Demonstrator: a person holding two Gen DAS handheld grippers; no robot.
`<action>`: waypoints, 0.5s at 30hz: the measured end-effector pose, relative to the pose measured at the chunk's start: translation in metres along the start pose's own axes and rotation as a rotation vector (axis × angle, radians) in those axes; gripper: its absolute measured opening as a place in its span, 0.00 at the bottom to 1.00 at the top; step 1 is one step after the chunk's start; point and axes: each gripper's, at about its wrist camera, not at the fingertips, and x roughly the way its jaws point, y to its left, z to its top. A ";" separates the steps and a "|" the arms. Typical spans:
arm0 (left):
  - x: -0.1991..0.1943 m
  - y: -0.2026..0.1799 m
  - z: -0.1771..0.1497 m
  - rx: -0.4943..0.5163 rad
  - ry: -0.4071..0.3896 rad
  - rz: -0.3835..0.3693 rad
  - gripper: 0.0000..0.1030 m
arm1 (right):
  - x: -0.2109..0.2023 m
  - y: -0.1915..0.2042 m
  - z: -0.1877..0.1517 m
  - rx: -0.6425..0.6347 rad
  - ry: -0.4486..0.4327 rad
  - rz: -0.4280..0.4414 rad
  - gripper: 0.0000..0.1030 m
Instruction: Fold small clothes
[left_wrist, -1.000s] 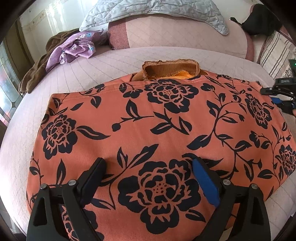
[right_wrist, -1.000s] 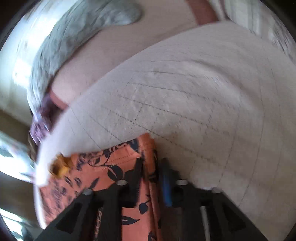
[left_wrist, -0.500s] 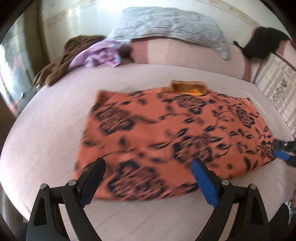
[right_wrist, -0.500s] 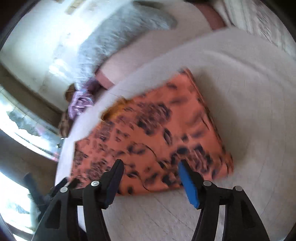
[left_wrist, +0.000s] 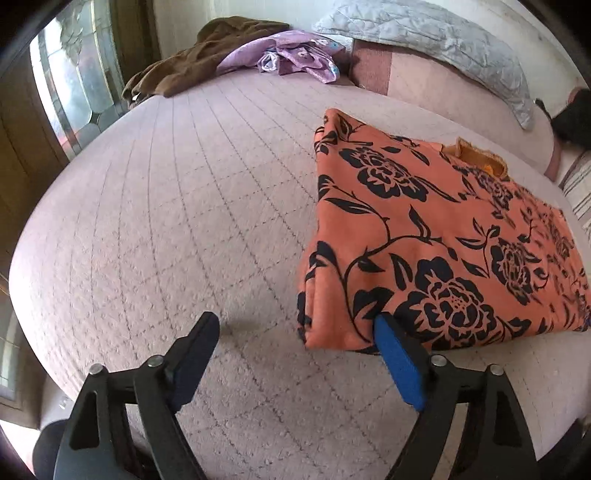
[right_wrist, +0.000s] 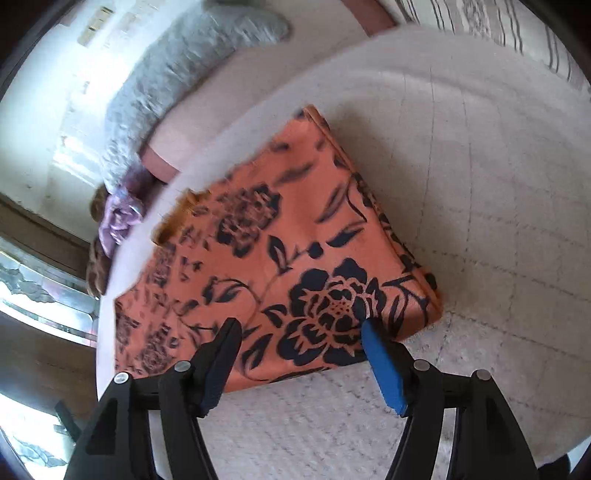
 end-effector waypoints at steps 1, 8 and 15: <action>-0.003 0.002 -0.001 -0.010 -0.009 0.002 0.77 | -0.008 0.003 -0.002 -0.014 -0.018 0.025 0.69; -0.010 0.007 -0.009 -0.061 0.011 -0.034 0.64 | -0.039 0.001 -0.025 -0.028 -0.063 0.078 0.69; -0.022 0.018 -0.009 -0.159 -0.009 -0.115 0.75 | -0.036 0.014 -0.027 -0.067 -0.070 0.118 0.69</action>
